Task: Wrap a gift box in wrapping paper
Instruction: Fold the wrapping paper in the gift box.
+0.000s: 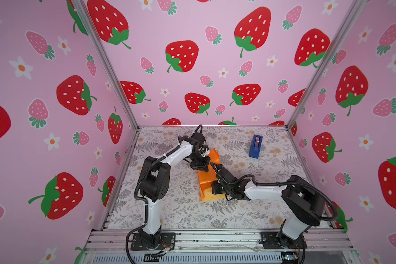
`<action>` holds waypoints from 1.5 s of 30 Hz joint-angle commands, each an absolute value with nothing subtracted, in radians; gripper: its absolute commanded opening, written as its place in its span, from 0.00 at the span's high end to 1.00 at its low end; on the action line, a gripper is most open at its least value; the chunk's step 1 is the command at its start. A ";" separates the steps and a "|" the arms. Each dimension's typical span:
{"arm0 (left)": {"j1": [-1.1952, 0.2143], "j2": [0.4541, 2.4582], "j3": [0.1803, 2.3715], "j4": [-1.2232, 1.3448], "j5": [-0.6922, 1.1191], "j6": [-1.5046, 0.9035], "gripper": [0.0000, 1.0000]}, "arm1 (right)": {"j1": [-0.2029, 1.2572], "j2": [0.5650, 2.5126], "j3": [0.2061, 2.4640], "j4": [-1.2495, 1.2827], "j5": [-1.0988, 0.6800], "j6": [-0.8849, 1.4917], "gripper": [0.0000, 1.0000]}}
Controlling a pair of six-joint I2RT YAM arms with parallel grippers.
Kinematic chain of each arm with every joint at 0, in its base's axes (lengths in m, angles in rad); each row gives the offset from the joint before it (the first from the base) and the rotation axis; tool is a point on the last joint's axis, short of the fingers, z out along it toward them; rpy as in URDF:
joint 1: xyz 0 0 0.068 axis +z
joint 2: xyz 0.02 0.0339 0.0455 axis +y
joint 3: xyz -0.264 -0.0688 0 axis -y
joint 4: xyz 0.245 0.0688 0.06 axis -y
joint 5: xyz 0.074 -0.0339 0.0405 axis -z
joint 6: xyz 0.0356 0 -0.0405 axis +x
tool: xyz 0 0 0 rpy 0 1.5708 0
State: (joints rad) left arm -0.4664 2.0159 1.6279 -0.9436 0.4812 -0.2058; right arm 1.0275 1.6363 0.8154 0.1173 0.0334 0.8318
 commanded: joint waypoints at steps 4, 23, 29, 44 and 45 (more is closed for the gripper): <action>-0.477 2.049 1.604 -1.004 0.461 -0.184 1.00 | 1.029 1.465 0.798 -0.021 0.103 0.868 1.00; -0.472 2.040 1.582 -1.007 0.454 -0.180 1.00 | 1.028 1.707 0.769 0.141 0.277 0.864 1.00; -0.471 2.043 1.576 -0.999 0.460 -0.184 1.00 | 1.067 1.581 0.753 0.141 0.124 0.790 1.00; -0.471 2.042 1.571 -1.008 0.453 -0.190 1.00 | 1.107 1.735 0.870 0.307 0.011 0.685 1.00; -0.471 2.042 1.568 -1.008 0.453 -0.191 1.00 | 1.108 1.747 0.865 0.329 0.027 0.688 1.00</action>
